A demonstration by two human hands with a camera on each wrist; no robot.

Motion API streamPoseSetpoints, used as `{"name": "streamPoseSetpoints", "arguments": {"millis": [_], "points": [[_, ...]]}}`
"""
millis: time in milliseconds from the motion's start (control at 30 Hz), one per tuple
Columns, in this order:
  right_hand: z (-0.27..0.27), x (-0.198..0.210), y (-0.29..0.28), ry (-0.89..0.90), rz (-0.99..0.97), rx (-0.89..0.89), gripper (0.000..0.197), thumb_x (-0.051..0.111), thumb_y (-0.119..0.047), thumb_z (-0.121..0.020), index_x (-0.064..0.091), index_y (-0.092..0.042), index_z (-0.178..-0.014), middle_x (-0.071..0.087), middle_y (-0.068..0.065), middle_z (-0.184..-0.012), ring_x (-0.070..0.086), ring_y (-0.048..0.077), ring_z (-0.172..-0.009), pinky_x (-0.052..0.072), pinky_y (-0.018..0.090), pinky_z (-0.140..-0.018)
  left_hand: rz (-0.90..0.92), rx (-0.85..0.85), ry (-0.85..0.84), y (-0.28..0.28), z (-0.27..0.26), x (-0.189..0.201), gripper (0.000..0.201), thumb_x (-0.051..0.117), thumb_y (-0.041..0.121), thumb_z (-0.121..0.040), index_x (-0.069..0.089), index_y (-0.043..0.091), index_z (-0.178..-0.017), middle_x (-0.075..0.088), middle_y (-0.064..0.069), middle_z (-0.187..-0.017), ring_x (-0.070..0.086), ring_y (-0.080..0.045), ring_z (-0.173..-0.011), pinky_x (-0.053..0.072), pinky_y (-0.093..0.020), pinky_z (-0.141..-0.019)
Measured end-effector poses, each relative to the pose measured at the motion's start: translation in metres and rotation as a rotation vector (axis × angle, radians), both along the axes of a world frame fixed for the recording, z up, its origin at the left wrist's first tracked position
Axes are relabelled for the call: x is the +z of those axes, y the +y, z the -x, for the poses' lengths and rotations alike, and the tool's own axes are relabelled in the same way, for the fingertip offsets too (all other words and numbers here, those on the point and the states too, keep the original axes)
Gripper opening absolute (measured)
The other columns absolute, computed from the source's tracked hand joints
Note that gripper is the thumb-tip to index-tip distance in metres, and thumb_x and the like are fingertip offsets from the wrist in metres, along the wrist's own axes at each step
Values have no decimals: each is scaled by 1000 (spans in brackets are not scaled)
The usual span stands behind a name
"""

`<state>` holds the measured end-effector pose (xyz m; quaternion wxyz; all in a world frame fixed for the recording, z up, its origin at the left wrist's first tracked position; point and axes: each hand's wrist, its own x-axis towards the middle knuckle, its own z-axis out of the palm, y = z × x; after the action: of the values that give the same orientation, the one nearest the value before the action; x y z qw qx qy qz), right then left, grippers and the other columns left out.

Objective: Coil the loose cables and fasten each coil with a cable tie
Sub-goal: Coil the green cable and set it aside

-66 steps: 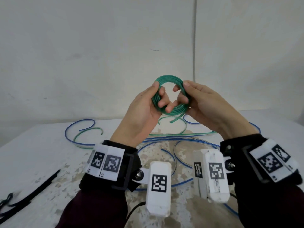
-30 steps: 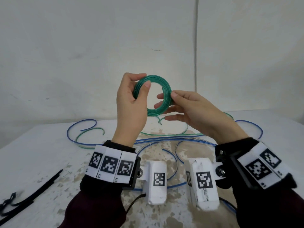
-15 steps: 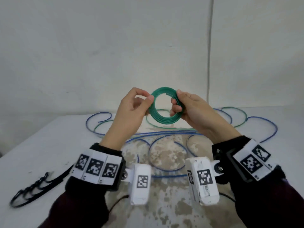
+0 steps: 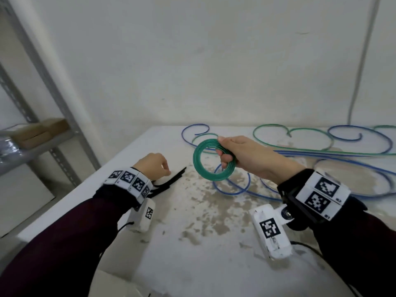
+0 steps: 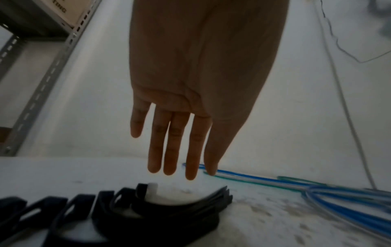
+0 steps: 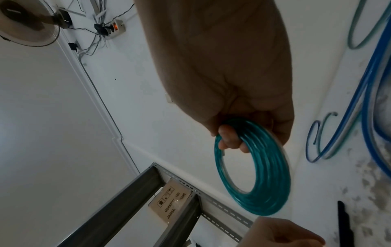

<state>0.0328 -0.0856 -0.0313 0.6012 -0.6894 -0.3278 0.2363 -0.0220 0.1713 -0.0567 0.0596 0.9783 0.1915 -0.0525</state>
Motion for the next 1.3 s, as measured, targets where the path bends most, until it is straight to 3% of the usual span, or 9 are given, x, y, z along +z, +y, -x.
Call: {"name": "streamPoseSetpoints", "arguments": {"millis": [167,467,667,800,900,967,1067,1167,1300], "points": [[9,-3,12,-22,33,45,38,33,-32,-104,52,-12,-77,42,-6,-53,44,17,-63,38,31,-74,-96,7,55,-5,0,-9,17,65,12,-83,73,8,-97,71,-9,-99,65,-27,-92,52,-35,-86],[9,-16,7,41,31,50,38,34,-34,-103,52,-12,-77,41,-4,-54,48,19,-65,42,29,-73,-252,-12,46,-7,-6,-9,15,59,11,-78,53,18,-65,69,-3,-89,60,-25,-88,29,-41,-101],[8,-18,6,41,64,83,39,34,-33,-103,54,-12,-78,42,-4,-55,46,19,-67,42,28,-72,-109,28,65,-1,-6,2,12,73,24,-80,72,13,-86,71,0,-94,58,-23,-96,26,-39,-91],[7,-13,2,45,37,86,38,33,-32,-104,52,-10,-79,41,-4,-54,46,20,-68,44,26,-70,-124,71,-28,-2,-11,11,21,46,23,-95,60,8,-101,60,-10,-115,50,-28,-104,28,-39,-96],[3,-4,-5,7,14,69,37,34,-31,-103,53,-10,-80,42,-3,-55,47,21,-70,45,25,-71,-59,51,-310,-14,-17,28,30,37,23,-98,57,2,-106,47,-15,-127,42,-32,-118,30,-38,-98],[-1,4,-14,-66,-2,50,36,34,-31,-103,54,-11,-80,42,-3,-56,47,21,-70,41,31,-75,93,-50,-584,-30,-23,44,28,44,23,-98,63,2,-99,51,-11,-129,45,-28,-118,32,-35,-98],[-12,15,-31,-250,22,19,38,35,-32,-103,54,-11,-77,41,-2,-58,44,21,-69,37,34,-74,613,-164,-852,-71,-30,72,20,56,24,-92,71,13,-88,67,-11,-109,62,-9,-90,44,-24,-80],[-25,25,-50,-506,106,2,40,35,-42,-96,53,-19,-69,44,-6,-56,41,21,-63,36,37,-68,1045,-228,-852,-122,-34,90,32,55,24,-94,64,17,-64,71,-8,-89,67,-10,-77,41,-24,-76],[-40,39,-81,-647,174,-118,41,35,-37,-100,53,-22,-65,48,-4,-57,42,21,-60,38,39,-64,1428,-260,-712,-171,-44,98,45,37,39,-100,66,12,-78,70,-3,-82,66,-17,-77,44,-32,-83]]}}
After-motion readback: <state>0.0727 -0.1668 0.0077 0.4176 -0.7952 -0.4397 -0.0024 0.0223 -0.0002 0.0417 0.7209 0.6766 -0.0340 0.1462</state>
